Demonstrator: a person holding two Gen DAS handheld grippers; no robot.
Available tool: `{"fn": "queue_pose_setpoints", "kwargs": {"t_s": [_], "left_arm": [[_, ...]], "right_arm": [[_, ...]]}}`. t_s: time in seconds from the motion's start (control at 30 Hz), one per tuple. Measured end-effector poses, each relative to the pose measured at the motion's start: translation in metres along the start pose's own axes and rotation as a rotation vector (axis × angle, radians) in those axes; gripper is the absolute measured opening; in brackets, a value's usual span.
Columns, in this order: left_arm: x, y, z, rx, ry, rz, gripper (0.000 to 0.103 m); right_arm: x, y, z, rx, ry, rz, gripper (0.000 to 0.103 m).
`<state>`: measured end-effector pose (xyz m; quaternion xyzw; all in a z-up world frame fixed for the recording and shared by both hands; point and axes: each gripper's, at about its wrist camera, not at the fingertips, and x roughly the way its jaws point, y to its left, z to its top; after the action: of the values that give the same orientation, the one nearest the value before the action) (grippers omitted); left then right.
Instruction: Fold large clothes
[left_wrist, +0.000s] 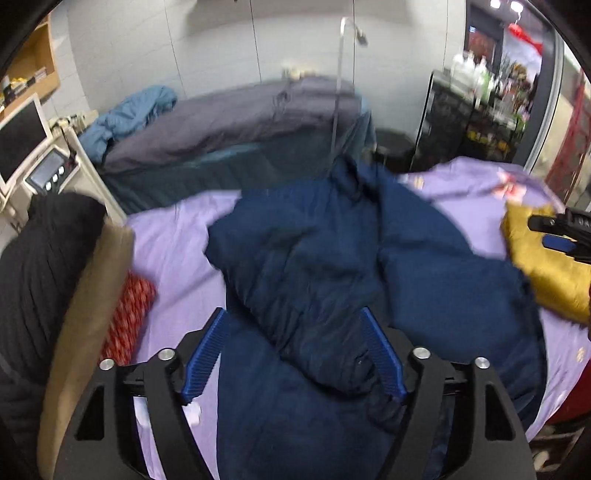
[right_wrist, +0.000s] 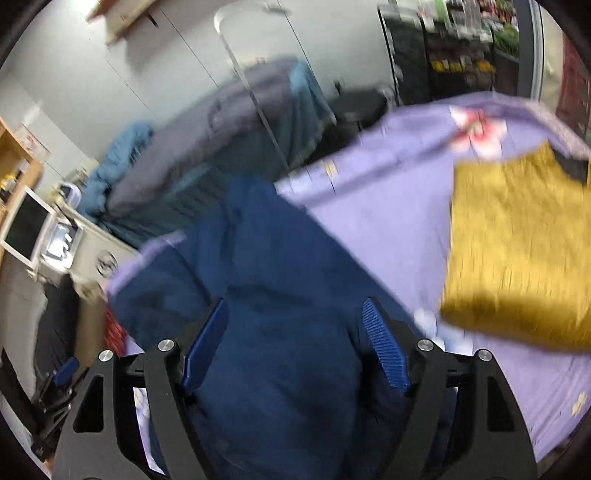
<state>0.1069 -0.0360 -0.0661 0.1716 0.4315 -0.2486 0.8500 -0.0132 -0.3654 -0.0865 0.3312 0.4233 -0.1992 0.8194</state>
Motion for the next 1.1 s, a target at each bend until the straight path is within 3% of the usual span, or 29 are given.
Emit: {"fn": "queue_pose_setpoints", "kwargs": {"t_s": [0.13,0.27,0.5,0.63,0.8,1.0,1.03,1.1], "left_arm": [[0.015,0.007,-0.024,-0.097,0.082,-0.041,0.083],[0.029,0.017,-0.055,-0.152,0.137,-0.032,0.083],[0.028,0.011,-0.078,-0.125,0.174,-0.034,0.083],[0.025,0.003,-0.076,-0.09,0.154,-0.036,0.083],[0.038,-0.028,-0.061,0.047,0.135,-0.078,0.083],[0.086,-0.077,-0.049,0.266,0.186,-0.03,0.083],[0.099,-0.082,-0.049,0.279,0.225,-0.024,0.077],[0.119,-0.083,-0.049,0.272,0.293,-0.005,0.048]], "right_arm": [[0.018,-0.004,-0.043,-0.083,0.064,-0.094,0.075],[0.02,-0.015,-0.077,-0.151,0.111,-0.143,0.075],[0.009,0.019,-0.122,-0.29,0.141,-0.109,0.075],[0.005,0.061,-0.153,-0.512,0.15,-0.031,0.075],[0.009,0.091,-0.196,-0.69,0.23,0.042,0.075],[0.001,0.086,-0.198,-0.61,0.242,0.03,0.075],[0.0,0.082,-0.196,-0.597,0.239,0.022,0.075],[-0.004,0.076,-0.193,-0.573,0.227,-0.007,0.075]]}}
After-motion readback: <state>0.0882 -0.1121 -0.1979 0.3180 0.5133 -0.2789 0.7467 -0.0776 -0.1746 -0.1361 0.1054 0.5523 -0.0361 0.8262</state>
